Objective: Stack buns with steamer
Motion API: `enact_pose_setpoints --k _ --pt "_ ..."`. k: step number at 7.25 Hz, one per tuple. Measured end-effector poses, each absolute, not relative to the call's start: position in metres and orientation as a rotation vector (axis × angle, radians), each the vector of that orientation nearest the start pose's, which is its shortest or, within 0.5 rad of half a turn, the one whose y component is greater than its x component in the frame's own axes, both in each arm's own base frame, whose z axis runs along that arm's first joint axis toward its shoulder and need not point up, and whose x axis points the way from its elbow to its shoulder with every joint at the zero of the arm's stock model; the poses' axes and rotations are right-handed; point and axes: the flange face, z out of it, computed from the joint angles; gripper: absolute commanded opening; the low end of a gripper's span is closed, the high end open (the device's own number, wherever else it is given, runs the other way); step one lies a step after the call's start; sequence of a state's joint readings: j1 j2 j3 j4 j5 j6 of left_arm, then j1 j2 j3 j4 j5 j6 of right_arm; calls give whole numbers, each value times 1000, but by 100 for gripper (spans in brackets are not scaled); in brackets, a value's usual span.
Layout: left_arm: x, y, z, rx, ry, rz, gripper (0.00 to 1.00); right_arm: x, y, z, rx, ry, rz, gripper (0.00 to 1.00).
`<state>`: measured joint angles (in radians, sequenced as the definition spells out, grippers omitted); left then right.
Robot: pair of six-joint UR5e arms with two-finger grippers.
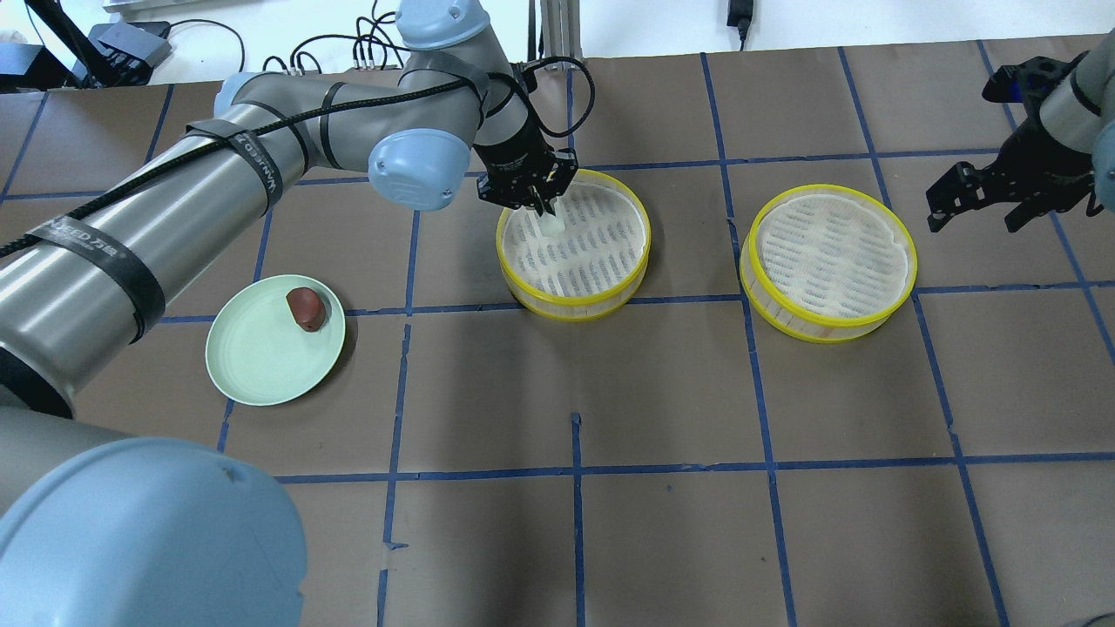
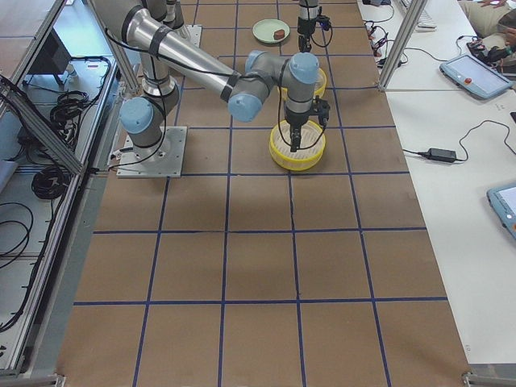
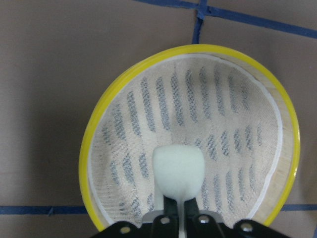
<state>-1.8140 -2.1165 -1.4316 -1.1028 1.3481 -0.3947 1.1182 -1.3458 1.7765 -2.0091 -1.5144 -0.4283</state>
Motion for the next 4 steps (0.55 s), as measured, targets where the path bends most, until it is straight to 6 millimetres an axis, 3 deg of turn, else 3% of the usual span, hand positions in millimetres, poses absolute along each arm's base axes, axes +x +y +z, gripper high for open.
enact_pose_setpoints --k 1,3,4 --pt "-327 -628 273 -239 3370 2 71 -124 -559 292 15 3073 -51 100" --pt "-341 -628 255 -217 3378 -32 81 -126 -555 266 -6 3062 -62 100" --pt "-344 -627 251 -208 3377 -31 81 -125 -553 260 -8 3060 -62 100"
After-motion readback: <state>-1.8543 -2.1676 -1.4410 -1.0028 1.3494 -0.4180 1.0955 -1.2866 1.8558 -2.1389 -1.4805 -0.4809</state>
